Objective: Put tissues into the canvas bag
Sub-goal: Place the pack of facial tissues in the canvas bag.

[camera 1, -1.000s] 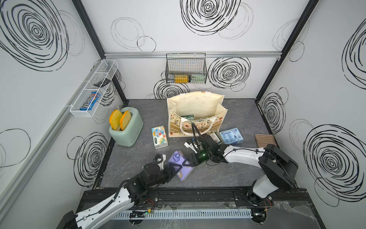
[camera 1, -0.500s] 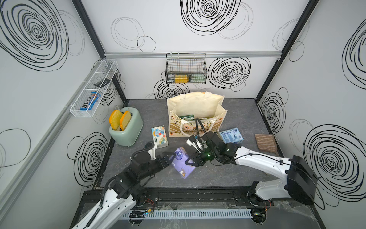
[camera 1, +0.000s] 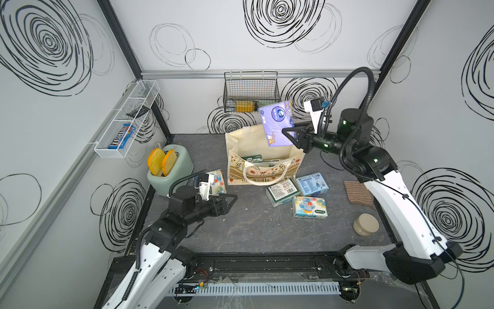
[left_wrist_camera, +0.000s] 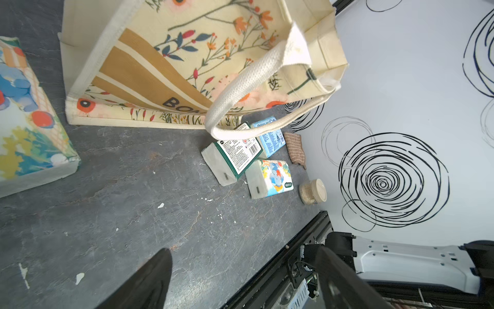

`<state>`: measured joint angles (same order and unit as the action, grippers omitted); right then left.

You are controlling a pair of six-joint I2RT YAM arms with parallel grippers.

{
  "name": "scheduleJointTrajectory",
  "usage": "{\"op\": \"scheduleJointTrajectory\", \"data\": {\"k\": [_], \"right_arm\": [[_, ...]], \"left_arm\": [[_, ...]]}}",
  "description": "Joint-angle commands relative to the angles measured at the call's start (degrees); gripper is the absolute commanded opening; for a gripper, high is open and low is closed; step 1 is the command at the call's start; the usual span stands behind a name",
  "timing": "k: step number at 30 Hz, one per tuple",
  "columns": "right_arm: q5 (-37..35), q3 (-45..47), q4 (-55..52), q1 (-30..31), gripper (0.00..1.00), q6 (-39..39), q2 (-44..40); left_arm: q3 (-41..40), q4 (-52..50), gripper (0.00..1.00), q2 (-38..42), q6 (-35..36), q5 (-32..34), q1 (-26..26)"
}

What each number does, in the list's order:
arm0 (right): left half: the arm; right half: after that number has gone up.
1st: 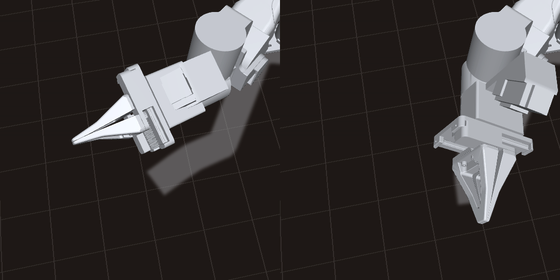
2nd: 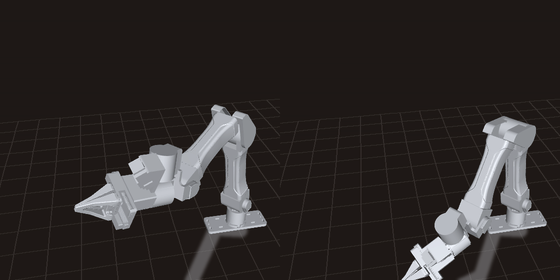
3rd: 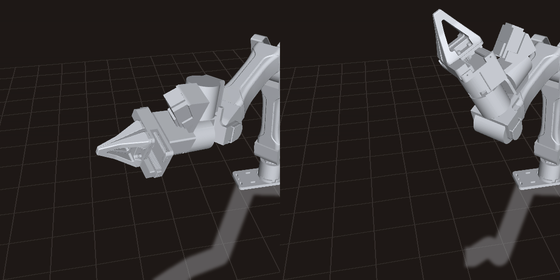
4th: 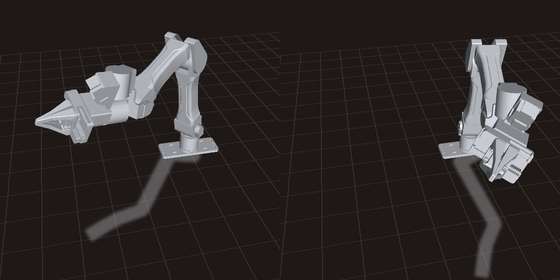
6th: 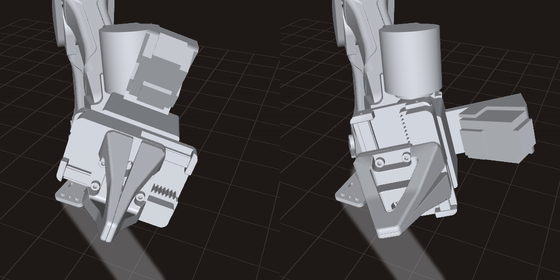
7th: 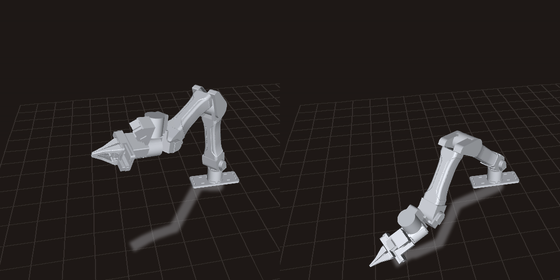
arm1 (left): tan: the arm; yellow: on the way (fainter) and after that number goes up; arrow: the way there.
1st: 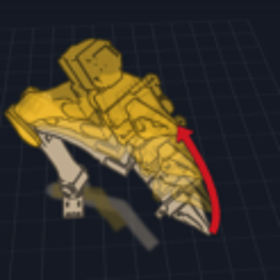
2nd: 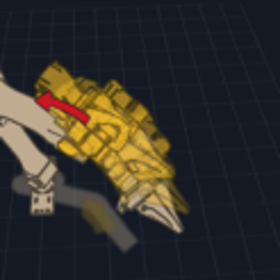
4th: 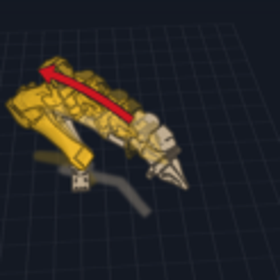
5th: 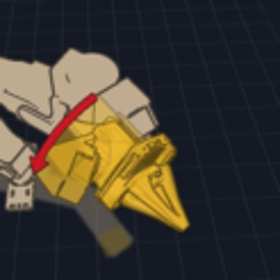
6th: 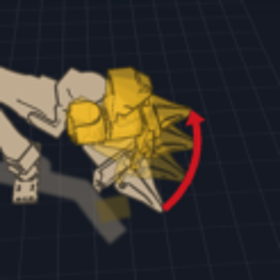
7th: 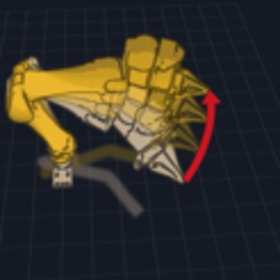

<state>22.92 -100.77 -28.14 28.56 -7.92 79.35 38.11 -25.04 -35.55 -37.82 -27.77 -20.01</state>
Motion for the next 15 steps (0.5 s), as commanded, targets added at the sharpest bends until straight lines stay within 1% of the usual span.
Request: {"op": "scheduleJointTrajectory", "data": {"k": [1, 2, 3, 5, 6, 8, 9, 13, 15], "right_arm": [[-6.94, -1.49, -6.71, -0.3, 0.23, 6.48, 8.63], [-9.3, -1.24, -6.47, -0.26, 0.23, 7.11, 9.9], [-13.56, -1.02, -6.08, -0.27, 0.25, 7.92, 11.26], [-21.86, -2.87, -8.05, -0.95, 0.47, 9.37, 14.55], [-25.56, -5.06, -10.2, -1.2, 0.61, 9.14, 16.01], [-31.29, -8.65, -12.74, -1.2, 0.69, 9.0, 17.18], [-32.96, -8.97, -12.38, -1.17, 0.74, 8.98, 16.7], [-31.48, -7.76, -9.8, -1.29, 0.75, 8.92, 13.82], [-30.37, -7.47, -9.46, -1.3, 0.76, 8.66, 12.97]], "left_arm": [[-0.64, 5.66, 0.88, -0.99, 3.31, -3.85, 1.53], [-0.71, 5.63, 0.89, -1.04, 3.6, -4.16, 1.91], [-1.01, 5.68, 0.88, -0.97, 3.87, -4.43, 2.36], [-1.98, 5.87, 0.89, -0.84, 4.14, -5.35, 3.4], [-2.52, 6.07, 0.89, -0.84, 4.16, -6.05, 4.06], [-3.66, 6.15, 0.89, -0.72, 4.4, -7.22, 5.17], [-4.14, 6.12, 0.89, -0.59, 4.51, -7.46, 5.74], [-5.53, 7.22, 0.89, -0.4, 3.8, -9.35, 7.34], [-6.14, 9.13, 0.9, -0.93, 2.34, -9.75, 7.58]]}}
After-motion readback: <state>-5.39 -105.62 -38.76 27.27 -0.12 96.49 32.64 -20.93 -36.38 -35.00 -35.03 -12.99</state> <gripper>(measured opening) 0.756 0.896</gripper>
